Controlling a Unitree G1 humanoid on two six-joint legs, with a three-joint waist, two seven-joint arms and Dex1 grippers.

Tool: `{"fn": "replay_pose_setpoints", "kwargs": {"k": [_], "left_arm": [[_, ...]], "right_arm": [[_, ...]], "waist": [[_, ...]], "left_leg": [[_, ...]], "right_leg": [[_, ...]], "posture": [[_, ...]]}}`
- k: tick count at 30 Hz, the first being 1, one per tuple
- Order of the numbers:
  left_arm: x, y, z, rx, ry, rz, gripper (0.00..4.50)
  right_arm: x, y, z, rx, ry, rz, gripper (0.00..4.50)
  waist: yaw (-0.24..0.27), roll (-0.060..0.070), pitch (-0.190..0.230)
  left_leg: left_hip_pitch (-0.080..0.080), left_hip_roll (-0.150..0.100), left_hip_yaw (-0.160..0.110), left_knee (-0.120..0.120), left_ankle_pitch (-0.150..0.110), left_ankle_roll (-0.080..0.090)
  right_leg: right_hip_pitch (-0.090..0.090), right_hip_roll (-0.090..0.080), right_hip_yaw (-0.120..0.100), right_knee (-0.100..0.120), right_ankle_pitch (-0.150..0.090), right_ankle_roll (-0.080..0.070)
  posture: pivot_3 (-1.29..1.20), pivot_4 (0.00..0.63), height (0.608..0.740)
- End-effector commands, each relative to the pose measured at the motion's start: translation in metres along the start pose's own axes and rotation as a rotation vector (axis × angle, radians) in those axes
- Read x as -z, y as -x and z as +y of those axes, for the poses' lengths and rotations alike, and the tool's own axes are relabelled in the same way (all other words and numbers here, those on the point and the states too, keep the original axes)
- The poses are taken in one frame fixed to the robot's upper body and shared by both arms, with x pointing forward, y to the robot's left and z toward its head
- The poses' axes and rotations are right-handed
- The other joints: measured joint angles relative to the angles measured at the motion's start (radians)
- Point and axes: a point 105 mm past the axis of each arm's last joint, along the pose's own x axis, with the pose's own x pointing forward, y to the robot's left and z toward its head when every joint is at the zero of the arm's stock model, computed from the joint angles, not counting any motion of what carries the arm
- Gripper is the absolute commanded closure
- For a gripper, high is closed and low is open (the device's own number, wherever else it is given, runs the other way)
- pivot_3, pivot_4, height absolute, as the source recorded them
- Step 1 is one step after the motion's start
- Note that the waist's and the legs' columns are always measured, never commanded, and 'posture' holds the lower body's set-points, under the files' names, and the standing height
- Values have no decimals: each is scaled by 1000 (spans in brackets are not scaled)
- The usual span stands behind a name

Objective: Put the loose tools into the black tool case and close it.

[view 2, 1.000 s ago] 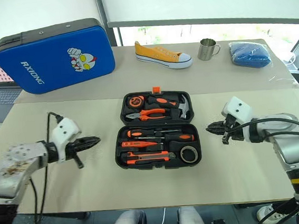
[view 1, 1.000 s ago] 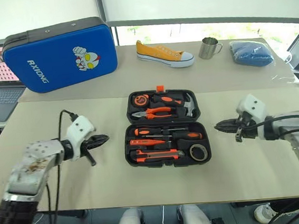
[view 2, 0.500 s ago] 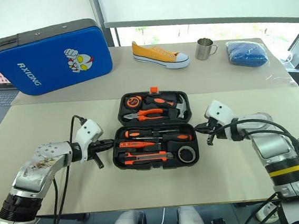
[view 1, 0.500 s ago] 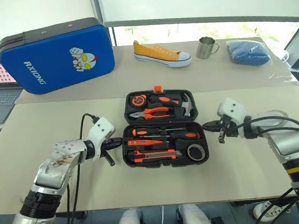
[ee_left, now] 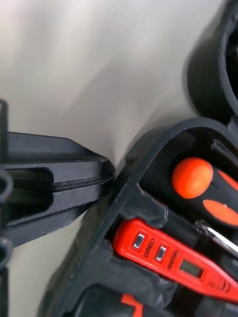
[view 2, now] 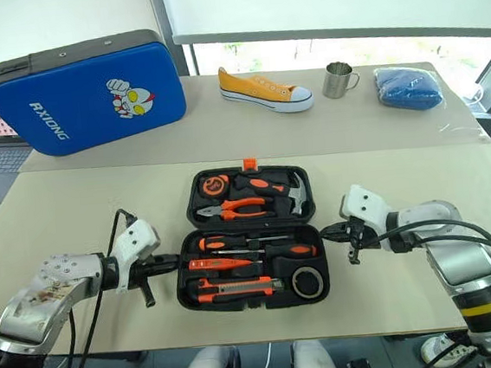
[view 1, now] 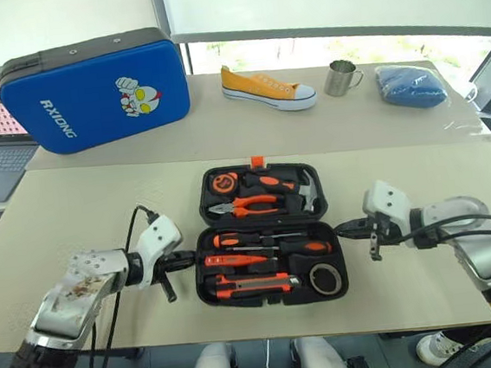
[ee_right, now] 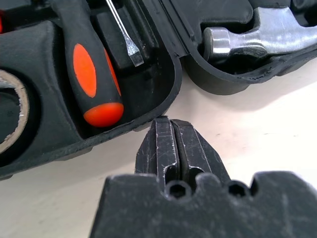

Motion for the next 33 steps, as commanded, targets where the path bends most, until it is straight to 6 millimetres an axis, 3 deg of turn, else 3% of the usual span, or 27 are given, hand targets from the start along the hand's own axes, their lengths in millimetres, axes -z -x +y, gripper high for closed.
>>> {"fn": "replay_pose_setpoints", "kwargs": {"k": [1,4,9,13,15,16,18,22,24,28,33], "left_arm": [[-8,6,-35,132,-80,-27,4500],[5,12,-43,138,-78,14,4500],[20,15,-23,3,-37,45,4500],[26,23,-15,-48,35,66,3522],[22,38,6,-143,183,23,2824],[18,46,17,-185,267,-17,2527],[4,59,31,-201,423,-98,1770],[-15,60,41,-172,566,-145,425],[-21,54,49,-190,616,-151,11],[-44,29,60,-164,721,-176,11],[-56,13,62,-166,714,-168,11]], "right_arm": [[-19,5,36,-139,56,-84,4428],[-14,10,51,-165,44,-74,4428],[4,10,43,-56,38,-26,4428],[7,16,34,28,-4,-17,4500],[1,31,21,79,-103,-53,4500],[-5,40,16,91,-152,-78,3911],[-17,52,3,123,-236,-124,3384],[-40,57,-7,102,-336,-204,2056],[-47,55,-12,94,-375,-227,1419],[-49,38,-26,83,-499,-204,1419],[-38,21,-30,79,-519,-124,1419]], "waist": [[1,0,0],[1,0,0],[0,1,-1],[2,1,-1],[2,1,-1],[2,1,-1],[1,0,-1],[1,-1,-1],[0,-1,-1],[4,-3,0],[1,-4,0]], "left_leg": [[0,0,0,0,0,0],[1,0,0,-4,-1,0],[4,1,1,-4,0,0],[5,0,1,-4,0,-1],[5,0,1,-3,0,-1],[5,0,1,-3,0,-1],[5,1,0,-3,1,-1],[6,1,-1,-2,1,-2],[5,0,-1,-2,1,-2],[3,-1,-2,-1,2,-3],[2,-1,-2,-3,2,-3]], "right_leg": [[0,0,0,0,0,0],[1,0,0,-2,0,0],[3,0,0,-3,0,-1],[4,0,0,-3,-1,0],[4,0,0,-2,0,0],[3,0,0,-2,0,-1],[3,1,0,0,0,-1],[3,1,-2,1,0,-1],[3,1,-2,1,0,-1],[2,1,-2,2,0,-1],[1,0,-2,2,0,-1]], "posture": [[0,150,739],[0,150,739],[0,150,739],[0,150,739],[0,150,739],[0,150,739],[0,150,739],[0,150,739],[0,150,739],[0,150,739],[0,150,739]]}}
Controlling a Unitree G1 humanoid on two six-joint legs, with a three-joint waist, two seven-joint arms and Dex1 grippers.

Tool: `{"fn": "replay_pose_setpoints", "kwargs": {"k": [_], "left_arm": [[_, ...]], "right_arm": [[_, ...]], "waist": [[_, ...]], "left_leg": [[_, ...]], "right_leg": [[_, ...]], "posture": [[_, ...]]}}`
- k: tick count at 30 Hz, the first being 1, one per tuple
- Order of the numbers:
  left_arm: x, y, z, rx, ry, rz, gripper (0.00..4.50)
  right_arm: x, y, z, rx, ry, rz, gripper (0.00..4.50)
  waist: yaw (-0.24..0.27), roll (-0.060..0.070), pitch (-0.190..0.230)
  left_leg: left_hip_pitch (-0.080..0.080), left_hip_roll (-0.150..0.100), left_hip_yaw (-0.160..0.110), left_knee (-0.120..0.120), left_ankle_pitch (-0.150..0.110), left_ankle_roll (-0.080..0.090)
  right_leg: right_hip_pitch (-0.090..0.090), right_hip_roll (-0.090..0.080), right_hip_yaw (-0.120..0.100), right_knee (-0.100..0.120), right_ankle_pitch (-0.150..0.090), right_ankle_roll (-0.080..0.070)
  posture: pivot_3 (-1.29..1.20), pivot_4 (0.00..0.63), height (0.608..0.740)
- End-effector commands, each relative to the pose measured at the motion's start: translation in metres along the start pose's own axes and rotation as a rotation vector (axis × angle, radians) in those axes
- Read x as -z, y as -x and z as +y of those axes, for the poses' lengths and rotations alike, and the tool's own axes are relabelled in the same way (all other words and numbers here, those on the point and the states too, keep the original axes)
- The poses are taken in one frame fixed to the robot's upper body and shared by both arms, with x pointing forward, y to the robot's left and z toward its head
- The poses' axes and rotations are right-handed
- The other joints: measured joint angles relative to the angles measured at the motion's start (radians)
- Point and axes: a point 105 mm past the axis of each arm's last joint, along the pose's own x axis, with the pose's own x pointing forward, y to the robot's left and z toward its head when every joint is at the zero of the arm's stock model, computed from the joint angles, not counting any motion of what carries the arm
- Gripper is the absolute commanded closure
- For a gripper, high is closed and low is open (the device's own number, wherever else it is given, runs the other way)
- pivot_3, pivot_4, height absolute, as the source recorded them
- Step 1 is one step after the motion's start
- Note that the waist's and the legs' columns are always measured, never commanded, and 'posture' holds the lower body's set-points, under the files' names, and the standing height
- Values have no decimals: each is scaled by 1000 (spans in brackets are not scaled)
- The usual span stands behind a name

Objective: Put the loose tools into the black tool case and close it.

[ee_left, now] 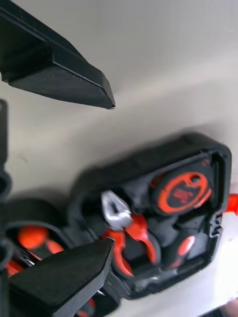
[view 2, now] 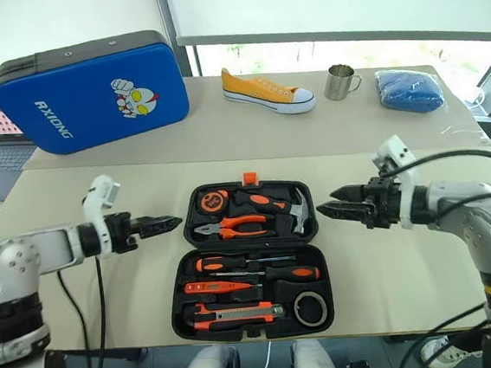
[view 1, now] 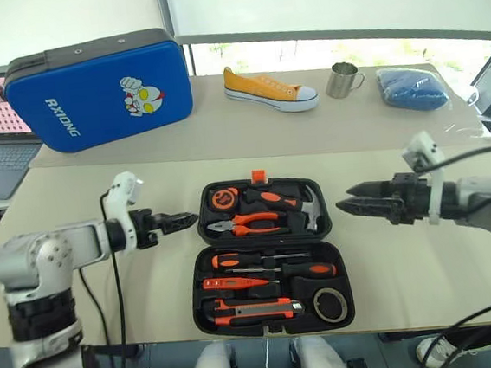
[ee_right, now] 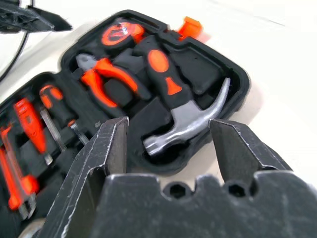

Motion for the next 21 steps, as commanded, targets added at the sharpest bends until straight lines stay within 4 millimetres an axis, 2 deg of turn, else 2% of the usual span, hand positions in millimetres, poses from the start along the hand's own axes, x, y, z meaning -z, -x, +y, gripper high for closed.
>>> {"fn": "replay_pose_setpoints", "kwargs": {"k": [1,7,12,20,21], "left_arm": [[-9,-8,0,-20,7,-20,11],[-7,-19,-4,-11,1,2,11],[-2,-17,-3,-15,-16,23,11],[7,-14,3,-37,-47,47,11],[7,-14,4,-40,-45,46,274]], "right_arm": [[6,-9,-8,26,-12,40,1419],[12,-25,-16,44,-35,69,1419],[13,-36,-17,33,-54,79,1419],[17,-42,-17,21,-57,99,1419],[17,-42,-17,20,-57,98,1368]], "waist": [[-1,0,0],[-2,0,0],[-1,0,0],[-1,0,0],[-1,0,0]], "left_leg": [[0,0,0,-1,0,0],[-1,0,0,0,0,-1],[-1,0,0,-1,0,-1],[-1,0,0,-1,0,-1],[-1,0,0,-1,0,-1]], "right_leg": [[-1,0,0,0,0,0],[-1,0,1,0,0,0],[-1,0,0,0,0,0],[-1,0,0,0,0,0],[-1,-1,0,0,0,0]], "posture": [[0,150,739],[0,150,739],[0,150,739],[0,150,739],[0,150,739]]}}
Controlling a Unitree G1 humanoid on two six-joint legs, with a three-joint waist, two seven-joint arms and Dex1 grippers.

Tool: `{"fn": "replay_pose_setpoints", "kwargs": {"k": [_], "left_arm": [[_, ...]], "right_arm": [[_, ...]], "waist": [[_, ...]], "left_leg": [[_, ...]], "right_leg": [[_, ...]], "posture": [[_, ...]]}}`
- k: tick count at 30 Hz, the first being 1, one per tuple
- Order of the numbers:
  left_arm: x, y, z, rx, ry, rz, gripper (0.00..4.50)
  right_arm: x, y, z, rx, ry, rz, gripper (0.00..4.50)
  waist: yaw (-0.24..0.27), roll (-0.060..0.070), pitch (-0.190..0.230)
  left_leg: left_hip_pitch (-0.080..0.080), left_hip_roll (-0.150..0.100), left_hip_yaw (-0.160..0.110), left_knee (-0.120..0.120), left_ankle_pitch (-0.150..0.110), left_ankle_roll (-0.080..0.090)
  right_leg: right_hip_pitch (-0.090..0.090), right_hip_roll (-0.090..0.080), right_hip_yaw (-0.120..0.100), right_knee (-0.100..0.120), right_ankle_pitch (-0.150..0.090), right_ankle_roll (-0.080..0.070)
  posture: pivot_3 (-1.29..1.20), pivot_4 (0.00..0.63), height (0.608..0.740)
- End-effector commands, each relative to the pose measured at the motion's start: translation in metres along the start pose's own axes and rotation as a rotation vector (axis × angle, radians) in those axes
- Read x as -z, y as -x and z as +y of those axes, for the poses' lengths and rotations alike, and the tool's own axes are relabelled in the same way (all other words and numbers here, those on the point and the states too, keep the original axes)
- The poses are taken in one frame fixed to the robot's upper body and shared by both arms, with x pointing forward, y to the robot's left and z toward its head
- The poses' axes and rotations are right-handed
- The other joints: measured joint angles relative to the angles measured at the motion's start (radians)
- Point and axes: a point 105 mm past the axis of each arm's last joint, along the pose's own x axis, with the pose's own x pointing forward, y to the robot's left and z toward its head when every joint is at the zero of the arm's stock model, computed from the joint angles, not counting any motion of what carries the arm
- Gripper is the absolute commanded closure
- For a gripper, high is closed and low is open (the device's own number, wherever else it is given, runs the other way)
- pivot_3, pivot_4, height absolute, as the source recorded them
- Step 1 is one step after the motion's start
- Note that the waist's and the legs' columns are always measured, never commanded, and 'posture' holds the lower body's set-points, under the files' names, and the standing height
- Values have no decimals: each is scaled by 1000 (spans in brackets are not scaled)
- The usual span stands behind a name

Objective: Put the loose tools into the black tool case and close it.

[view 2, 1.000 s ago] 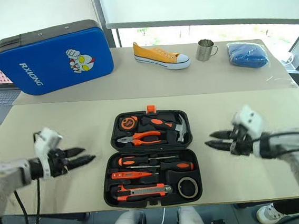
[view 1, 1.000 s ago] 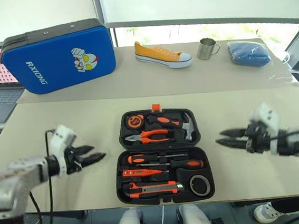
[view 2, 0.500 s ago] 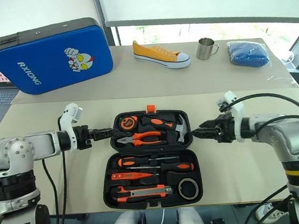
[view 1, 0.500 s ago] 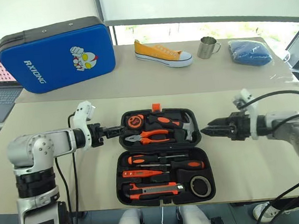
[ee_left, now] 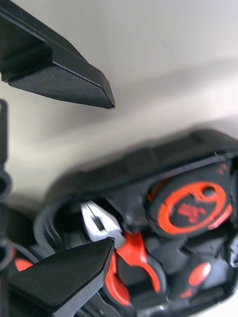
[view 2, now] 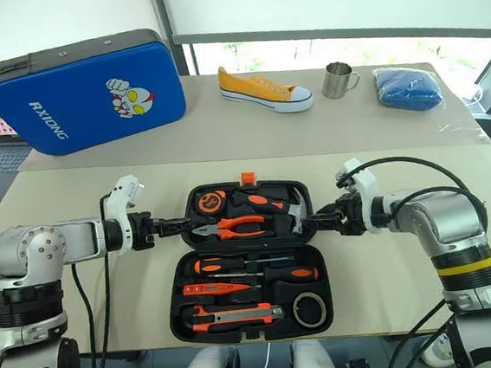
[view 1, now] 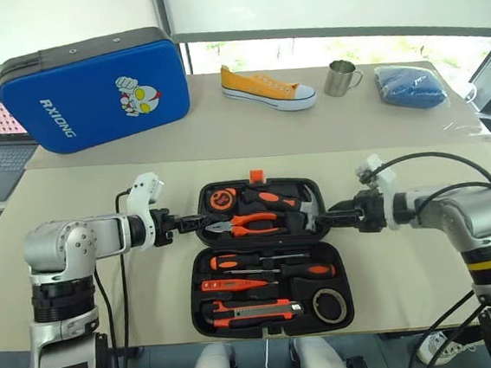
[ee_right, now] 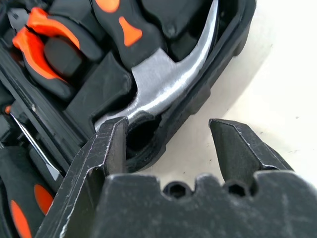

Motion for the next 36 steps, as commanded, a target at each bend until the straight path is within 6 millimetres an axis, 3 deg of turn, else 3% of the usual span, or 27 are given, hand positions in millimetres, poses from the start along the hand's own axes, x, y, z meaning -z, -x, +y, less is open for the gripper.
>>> {"fn": "replay_pose_setpoints", "kwargs": {"k": [1,3,4,6,7,10,13,17,24,32,36], "left_arm": [[-7,2,-4,7,-41,-31,549],[-4,-2,-6,12,-57,-13,988],[-1,-5,-7,7,-76,7,1389],[1,-8,-6,-7,-92,24,1401],[1,-9,-5,-11,-92,26,1401],[-2,-8,-3,-14,-84,9,2065],[-1,-8,-7,5,-91,9,3132],[-1,-9,-11,24,-95,6,4434],[-8,-2,-19,87,-98,-54,4472],[-45,8,-54,190,-275,-281,4472],[-55,9,-69,192,-431,-381,4472]], "right_arm": [[-12,3,1,1,39,-35,1361],[-11,2,1,-1,40,-34,1361],[-11,0,1,-2,41,-33,1614],[-12,-2,1,-2,42,-32,2080],[-11,-2,0,-1,42,-32,2466],[-13,-3,1,-5,42,-38,3406],[-15,-3,2,-9,45,-42,4396],[-15,-3,4,-14,49,-44,4500],[-21,-1,8,-27,67,-82,4500],[-62,6,22,-33,127,-291,4500],[-80,13,23,24,175,-415,4500]], "waist": [[0,0,0],[1,0,0],[1,0,0],[1,0,0],[1,0,0],[-3,0,0],[-8,0,0],[-3,0,0],[-2,0,0],[-1,0,0],[0,0,0]], "left_leg": [[0,0,0,0,0,0],[0,0,0,0,0,0],[0,0,0,0,0,0],[0,0,0,0,0,0],[0,0,0,0,0,0],[2,0,0,0,0,0],[3,1,0,0,0,0],[5,0,0,0,1,-1],[4,0,0,0,2,-2],[-1,0,0,0,2,-3],[-14,0,0,1,3,-5]], "right_leg": [[0,0,0,0,0,0],[0,0,0,0,0,0],[0,0,0,0,0,0],[0,0,0,0,0,0],[0,0,0,0,0,0],[1,0,0,0,0,0],[2,1,0,0,1,-1],[4,0,0,0,1,-1],[3,1,0,1,1,-1],[-2,0,0,1,1,-1],[-16,0,1,2,2,-1]], "posture": [[0,150,739],[0,150,739],[0,150,739],[0,150,739],[0,150,739],[0,150,739],[0,150,739],[0,150,739],[0,150,739],[0,150,739],[0,150,739]]}}
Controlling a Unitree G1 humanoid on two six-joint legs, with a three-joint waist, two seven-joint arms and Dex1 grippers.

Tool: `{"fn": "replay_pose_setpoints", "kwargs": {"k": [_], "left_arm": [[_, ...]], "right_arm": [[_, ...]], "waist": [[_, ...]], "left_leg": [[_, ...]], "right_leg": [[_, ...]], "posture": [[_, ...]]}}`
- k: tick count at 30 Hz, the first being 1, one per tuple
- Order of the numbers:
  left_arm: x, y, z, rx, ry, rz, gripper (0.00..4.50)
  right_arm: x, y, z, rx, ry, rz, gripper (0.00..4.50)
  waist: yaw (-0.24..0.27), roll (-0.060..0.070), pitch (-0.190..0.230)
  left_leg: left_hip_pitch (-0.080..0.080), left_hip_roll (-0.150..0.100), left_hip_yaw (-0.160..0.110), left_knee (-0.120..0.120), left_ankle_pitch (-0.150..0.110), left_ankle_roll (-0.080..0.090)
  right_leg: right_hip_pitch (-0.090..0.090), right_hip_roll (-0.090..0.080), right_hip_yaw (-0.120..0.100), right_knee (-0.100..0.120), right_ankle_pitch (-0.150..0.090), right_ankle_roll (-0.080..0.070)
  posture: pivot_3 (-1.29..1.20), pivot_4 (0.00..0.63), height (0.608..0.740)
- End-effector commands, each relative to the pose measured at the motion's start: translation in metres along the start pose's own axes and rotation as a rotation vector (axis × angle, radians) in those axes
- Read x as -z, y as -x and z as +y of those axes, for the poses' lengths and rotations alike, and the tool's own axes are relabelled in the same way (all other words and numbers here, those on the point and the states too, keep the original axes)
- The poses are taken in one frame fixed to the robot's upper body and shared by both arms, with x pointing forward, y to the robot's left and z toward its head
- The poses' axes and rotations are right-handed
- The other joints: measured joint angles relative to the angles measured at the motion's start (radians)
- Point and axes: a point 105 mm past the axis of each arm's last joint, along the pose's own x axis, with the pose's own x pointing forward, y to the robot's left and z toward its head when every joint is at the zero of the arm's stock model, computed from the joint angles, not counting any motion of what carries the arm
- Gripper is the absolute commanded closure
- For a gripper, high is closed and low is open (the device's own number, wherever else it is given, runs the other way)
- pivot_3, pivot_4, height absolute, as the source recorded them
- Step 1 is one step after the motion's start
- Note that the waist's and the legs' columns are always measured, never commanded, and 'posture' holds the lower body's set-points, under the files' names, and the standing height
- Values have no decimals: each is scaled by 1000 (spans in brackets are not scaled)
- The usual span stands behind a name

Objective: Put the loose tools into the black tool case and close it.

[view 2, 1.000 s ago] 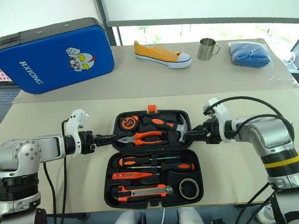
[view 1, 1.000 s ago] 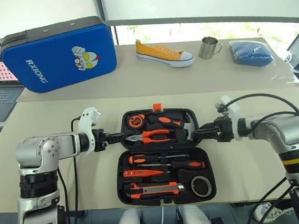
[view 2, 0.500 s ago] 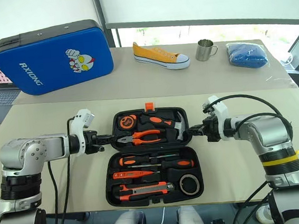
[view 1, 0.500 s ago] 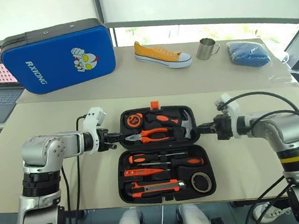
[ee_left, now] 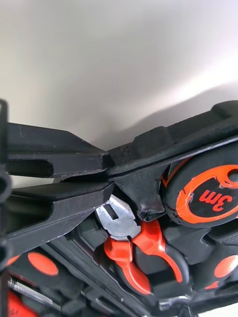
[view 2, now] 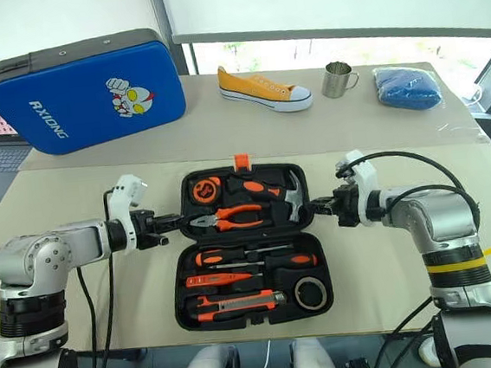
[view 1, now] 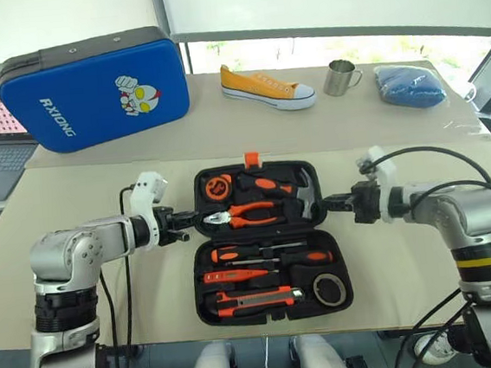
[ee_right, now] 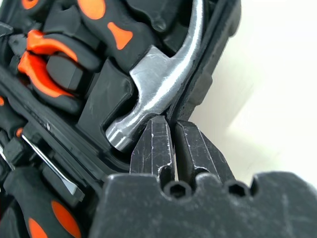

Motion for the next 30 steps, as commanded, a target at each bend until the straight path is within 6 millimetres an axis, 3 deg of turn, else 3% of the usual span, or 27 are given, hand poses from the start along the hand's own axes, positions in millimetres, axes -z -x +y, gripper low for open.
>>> {"fn": "replay_pose_setpoints", "kwargs": {"k": [1,6,10,14,23,30], "left_arm": [[-37,-1,-48,184,-225,-196,4472],[-21,-11,-44,118,-361,-227,4472],[-8,-19,-23,-74,-459,-313,4472],[-2,-19,-25,-117,-501,-366,4472],[-8,4,-12,-301,-603,-466,4472],[7,12,-15,-325,-690,-465,4472]], "right_arm": [[-49,4,26,-55,158,-218,4500],[-40,6,21,31,339,-223,4500],[-15,4,18,71,371,-221,4500],[4,7,19,118,442,-242,4500],[34,22,23,202,686,-292,4500],[59,27,33,161,862,-266,4500]], "waist": [[0,0,0],[2,0,0],[9,0,0],[14,1,0],[15,1,-1],[4,1,-2]], "left_leg": [[-2,0,0,0,1,-1],[-4,0,1,-2,1,-1],[-5,0,1,-2,-1,1],[-3,0,2,-2,-1,2],[1,0,2,-1,-1,2],[4,1,2,-1,-1,1]], "right_leg": [[-3,0,0,0,1,0],[-3,0,-1,0,2,0],[-2,-1,-1,-2,2,1],[-1,0,-1,-2,2,1],[2,0,0,-3,2,1],[4,1,0,-2,2,1]], "posture": [[0,150,739],[0,150,739],[0,150,739],[0,150,739],[0,150,739],[0,150,739]]}}
